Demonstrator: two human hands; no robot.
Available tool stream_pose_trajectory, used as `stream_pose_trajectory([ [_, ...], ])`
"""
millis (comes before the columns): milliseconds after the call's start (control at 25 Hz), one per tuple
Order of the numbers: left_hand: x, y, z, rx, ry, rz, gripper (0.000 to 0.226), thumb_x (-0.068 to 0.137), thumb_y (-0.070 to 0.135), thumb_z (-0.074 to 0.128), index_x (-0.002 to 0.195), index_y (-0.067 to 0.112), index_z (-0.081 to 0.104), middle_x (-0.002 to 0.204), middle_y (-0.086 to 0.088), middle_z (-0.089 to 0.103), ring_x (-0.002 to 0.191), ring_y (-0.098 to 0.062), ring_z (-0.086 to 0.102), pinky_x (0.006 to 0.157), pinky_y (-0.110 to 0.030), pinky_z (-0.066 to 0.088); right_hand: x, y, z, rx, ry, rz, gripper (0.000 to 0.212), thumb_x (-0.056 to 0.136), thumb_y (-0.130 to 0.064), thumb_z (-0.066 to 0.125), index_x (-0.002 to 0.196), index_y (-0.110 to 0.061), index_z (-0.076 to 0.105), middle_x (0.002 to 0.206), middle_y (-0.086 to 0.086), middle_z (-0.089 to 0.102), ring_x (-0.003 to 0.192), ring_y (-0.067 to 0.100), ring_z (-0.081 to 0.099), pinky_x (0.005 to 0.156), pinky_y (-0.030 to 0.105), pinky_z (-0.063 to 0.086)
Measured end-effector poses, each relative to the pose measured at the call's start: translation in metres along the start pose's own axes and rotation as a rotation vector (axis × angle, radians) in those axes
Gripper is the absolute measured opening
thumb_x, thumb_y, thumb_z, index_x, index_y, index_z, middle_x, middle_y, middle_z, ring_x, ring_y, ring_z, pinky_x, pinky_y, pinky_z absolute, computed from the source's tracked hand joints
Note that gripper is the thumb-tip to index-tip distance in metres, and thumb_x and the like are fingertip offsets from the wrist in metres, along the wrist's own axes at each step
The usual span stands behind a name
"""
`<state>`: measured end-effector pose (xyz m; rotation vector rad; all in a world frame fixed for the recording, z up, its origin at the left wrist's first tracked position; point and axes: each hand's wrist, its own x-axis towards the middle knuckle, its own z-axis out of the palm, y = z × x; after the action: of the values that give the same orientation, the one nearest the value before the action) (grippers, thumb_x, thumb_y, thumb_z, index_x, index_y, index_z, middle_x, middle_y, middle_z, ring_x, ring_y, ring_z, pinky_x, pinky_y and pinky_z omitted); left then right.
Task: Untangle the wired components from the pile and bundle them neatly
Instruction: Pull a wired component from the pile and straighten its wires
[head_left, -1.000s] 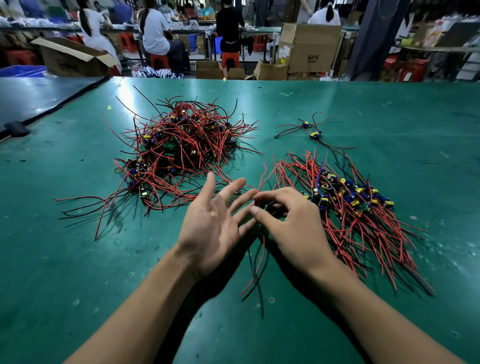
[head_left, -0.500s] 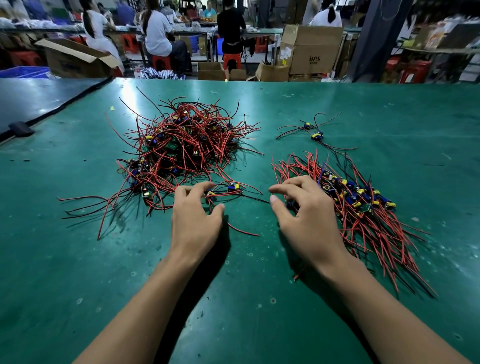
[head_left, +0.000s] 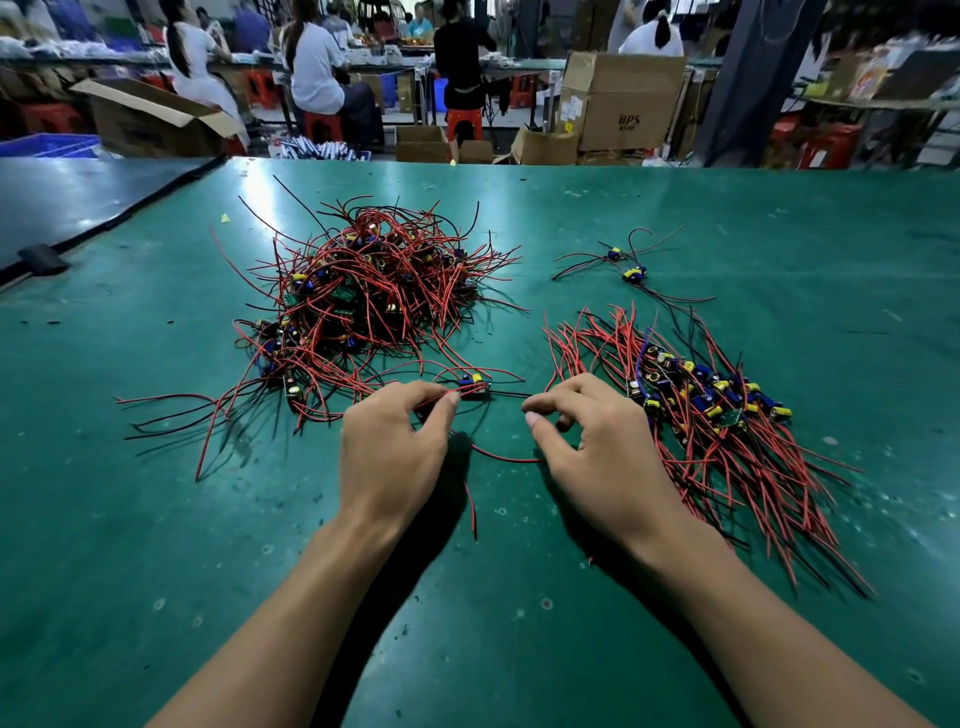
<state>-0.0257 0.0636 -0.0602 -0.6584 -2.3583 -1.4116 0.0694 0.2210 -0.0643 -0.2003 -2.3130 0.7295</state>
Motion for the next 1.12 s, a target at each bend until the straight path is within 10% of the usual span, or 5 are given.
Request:
stream_pose_trajectory([
  [200, -0.010, 0.024, -0.001, -0.137, 0.029, 0.299, 0.006, 0.084, 0.011, 0.075, 0.088, 0.014, 0.077, 0.081, 0.010, 0.072, 0.069, -0.003, 0.065, 0.066, -0.022, 0.052, 0.003, 0.000, -0.003, -0.013, -0.090, 0.065, 0.053, 0.084, -0.024, 0.078, 0.134, -0.019, 0.061, 0.098, 0.001, 0.060, 0.080, 0.016, 0.055, 0.086, 0.031, 0.047],
  [400, -0.022, 0.036, 0.003, -0.218, 0.019, 0.418, 0.006, 0.083, 0.019, 0.075, 0.085, 0.014, 0.073, 0.074, 0.010, 0.069, 0.059, -0.002, 0.060, 0.058, -0.018, 0.049, 0.004, -0.001, -0.003, 0.075, 0.020, 0.152, 0.031, 0.089, -0.018, 0.073, 0.120, -0.015, 0.072, 0.103, 0.003, 0.071, 0.092, 0.012, 0.064, 0.089, 0.018, 0.044],
  [800, -0.017, 0.019, 0.010, -0.152, -0.212, 0.177, 0.008, 0.092, 0.018, 0.066, 0.092, 0.011, 0.072, 0.077, 0.002, 0.070, 0.065, -0.012, 0.064, 0.063, -0.028, 0.052, 0.019, -0.005, -0.015, 1.152, -0.142, 0.531, 0.028, 0.083, -0.019, 0.071, 0.110, -0.027, 0.074, 0.096, -0.003, 0.072, 0.068, 0.008, 0.061, 0.060, 0.019, 0.043],
  [960, -0.012, 0.035, 0.006, -0.902, -0.397, -0.482, 0.029, 0.094, 0.034, 0.056, 0.083, 0.009, 0.066, 0.063, -0.012, 0.066, 0.046, -0.022, 0.060, 0.044, -0.027, 0.051, 0.011, -0.008, -0.006, 1.269, -0.395, 0.524, 0.027, 0.080, -0.022, 0.074, 0.107, -0.023, 0.077, 0.091, 0.009, 0.064, 0.082, 0.027, 0.051, 0.070, 0.042, 0.047],
  [1120, -0.007, 0.040, -0.002, -1.089, -0.608, -0.691, 0.038, 0.078, 0.046, 0.062, 0.087, 0.010, 0.074, 0.077, -0.015, 0.071, 0.051, -0.021, 0.066, 0.044, -0.025, 0.053, 0.008, -0.007, -0.006, 1.111, -0.426, 0.505, 0.029, 0.087, -0.031, 0.069, 0.115, -0.023, 0.074, 0.097, 0.011, 0.064, 0.083, 0.025, 0.048, 0.082, 0.049, 0.031],
])
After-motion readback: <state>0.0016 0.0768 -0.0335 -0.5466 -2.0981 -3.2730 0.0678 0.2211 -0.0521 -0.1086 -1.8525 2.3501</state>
